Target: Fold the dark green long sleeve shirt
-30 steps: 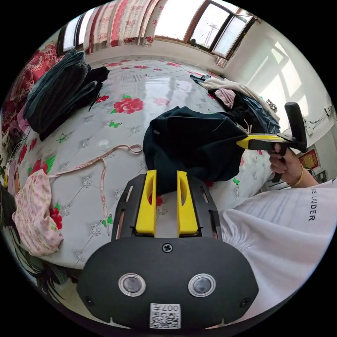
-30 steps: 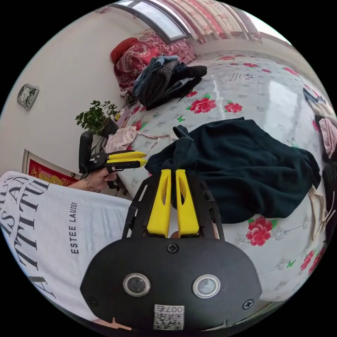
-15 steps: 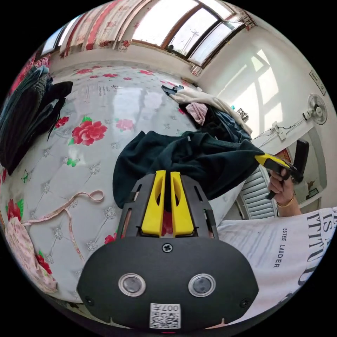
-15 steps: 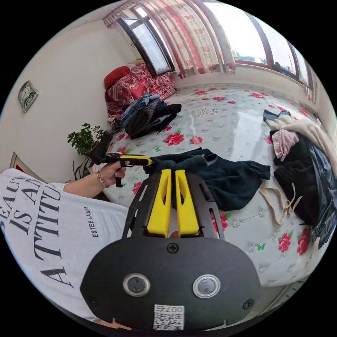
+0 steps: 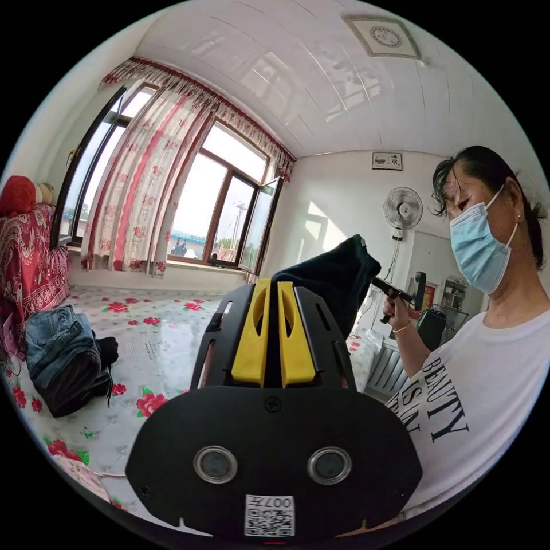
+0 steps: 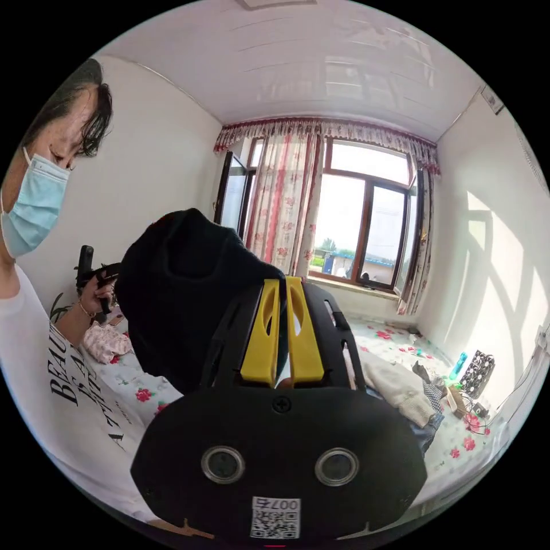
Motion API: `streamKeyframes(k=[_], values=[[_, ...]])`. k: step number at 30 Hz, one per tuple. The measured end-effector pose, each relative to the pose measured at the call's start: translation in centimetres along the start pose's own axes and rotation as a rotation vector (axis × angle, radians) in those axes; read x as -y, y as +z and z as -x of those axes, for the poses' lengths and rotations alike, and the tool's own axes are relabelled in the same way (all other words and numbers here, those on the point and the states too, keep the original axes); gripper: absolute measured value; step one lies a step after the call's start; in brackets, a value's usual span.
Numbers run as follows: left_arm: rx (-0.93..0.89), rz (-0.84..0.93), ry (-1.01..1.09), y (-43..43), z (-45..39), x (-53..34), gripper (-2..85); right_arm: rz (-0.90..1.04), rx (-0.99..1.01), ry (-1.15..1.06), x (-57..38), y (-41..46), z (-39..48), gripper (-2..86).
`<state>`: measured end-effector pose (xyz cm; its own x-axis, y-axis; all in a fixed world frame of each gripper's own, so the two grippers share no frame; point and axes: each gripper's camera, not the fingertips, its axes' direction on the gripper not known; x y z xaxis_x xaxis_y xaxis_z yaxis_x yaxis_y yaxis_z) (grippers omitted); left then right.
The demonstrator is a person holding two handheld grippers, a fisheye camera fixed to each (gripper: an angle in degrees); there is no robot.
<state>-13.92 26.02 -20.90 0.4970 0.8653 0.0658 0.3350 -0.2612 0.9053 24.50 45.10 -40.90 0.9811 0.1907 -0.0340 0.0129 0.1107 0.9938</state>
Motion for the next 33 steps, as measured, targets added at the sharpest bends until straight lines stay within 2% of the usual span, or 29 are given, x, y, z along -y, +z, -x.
streamKeyframes(k=[5,8,10,13,15,18,20,25,30,33], values=[[-0.032,-0.032,0.054,0.1,-3.0,1.1,-0.7,-0.129,-0.056,-0.041,0.9,-2.4,-0.1,0.1],[0.124,0.114,0.028,4.4,-1.2,0.4,-0.3,-0.084,0.002,0.001,0.9,1.1,-2.0,0.1],[0.294,0.353,-0.094,10.3,4.0,-3.2,0.5,0.041,0.088,0.031,0.1,5.7,-3.4,0.1],[0.527,0.615,-0.329,15.2,11.3,-11.5,4.1,0.349,0.212,0.121,-4.7,16.0,-5.1,0.1],[0.560,0.705,-0.408,16.6,13.5,-16.4,6.7,0.596,0.258,0.192,-11.9,23.3,-5.3,0.1],[0.476,0.799,-0.491,18.8,14.2,-23.3,8.4,0.880,0.303,0.321,-22.4,29.5,-4.9,0.0],[0.443,0.891,-0.491,21.0,14.1,-26.5,9.3,1.000,0.279,0.361,-27.4,31.4,-4.2,0.0],[0.392,1.045,-0.392,27.8,15.4,-30.7,11.1,0.941,0.309,0.524,-30.8,31.7,-6.5,-0.1],[0.455,1.166,-0.297,34.4,19.9,-32.0,12.6,0.878,0.259,0.489,-28.6,31.8,-9.3,-0.1],[0.443,1.237,-0.268,38.2,22.4,-33.5,10.6,0.861,0.239,0.482,-28.2,31.9,-9.8,0.0]])
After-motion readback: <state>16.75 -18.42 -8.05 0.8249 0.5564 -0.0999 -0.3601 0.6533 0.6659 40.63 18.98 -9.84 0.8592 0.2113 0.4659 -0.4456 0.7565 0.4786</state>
